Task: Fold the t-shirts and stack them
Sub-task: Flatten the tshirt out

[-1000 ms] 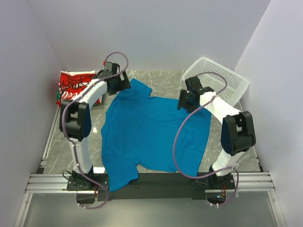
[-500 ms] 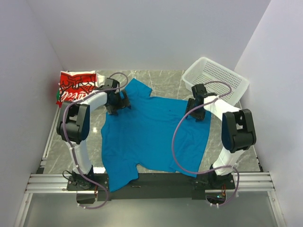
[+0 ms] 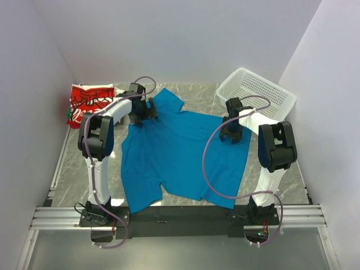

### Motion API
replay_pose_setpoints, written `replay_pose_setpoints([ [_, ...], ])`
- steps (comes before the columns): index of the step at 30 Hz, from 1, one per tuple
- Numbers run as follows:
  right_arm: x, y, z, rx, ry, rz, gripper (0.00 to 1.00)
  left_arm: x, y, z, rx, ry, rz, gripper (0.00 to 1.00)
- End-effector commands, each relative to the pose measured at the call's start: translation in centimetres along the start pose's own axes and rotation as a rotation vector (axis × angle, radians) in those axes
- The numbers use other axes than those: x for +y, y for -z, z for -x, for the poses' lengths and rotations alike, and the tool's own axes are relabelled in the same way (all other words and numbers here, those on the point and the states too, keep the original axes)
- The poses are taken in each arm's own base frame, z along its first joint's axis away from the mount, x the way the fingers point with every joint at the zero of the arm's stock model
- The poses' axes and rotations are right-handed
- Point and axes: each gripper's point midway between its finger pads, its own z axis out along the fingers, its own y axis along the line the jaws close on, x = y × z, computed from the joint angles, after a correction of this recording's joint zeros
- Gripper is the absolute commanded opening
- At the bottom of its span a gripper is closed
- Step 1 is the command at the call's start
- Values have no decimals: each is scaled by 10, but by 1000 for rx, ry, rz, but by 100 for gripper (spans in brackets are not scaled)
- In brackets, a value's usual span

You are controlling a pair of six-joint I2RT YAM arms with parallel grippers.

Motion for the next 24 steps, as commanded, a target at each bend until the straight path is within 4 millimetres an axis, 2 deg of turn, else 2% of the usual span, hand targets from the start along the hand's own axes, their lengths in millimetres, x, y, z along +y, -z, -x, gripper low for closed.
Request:
replay_pose_setpoints([
  [1, -4, -6, 17, -4, -6, -20, 61, 25, -22, 2, 35, -31, 68, 99],
  [7, -7, -11, 31, 13, 1, -40, 61, 23, -37, 28, 16, -95, 45, 99],
  [12, 1, -8, 37, 16, 5, -12, 62, 11, -34, 56, -33, -150, 26, 99],
  [15, 8, 1, 43, -10, 6, 31, 62, 3, -18, 70, -77, -188, 14, 99],
  [16, 13, 5, 44, -15, 9, 60, 62, -2, 0, 79, -115, -198, 6, 99],
  [19, 24, 28, 59, -80, 16, 123, 64, -5, 30, 89, -191, -196, 11, 99],
  [20, 26, 35, 62, -98, 17, 134, 65, -8, 56, 90, -232, -190, 6, 99],
  [21, 30, 51, 70, -137, 18, 156, 66, -7, 70, 90, -259, -181, 8, 99],
  [22, 31, 58, 73, -155, 15, 170, 66, -17, 111, 100, -349, -159, -21, 99],
  [23, 33, 66, 76, -172, 14, 184, 66, -2, 112, 82, -333, -133, 17, 99],
  [24, 35, 81, 78, -200, 18, 204, 67, 4, 125, 75, -355, -105, 35, 99],
])
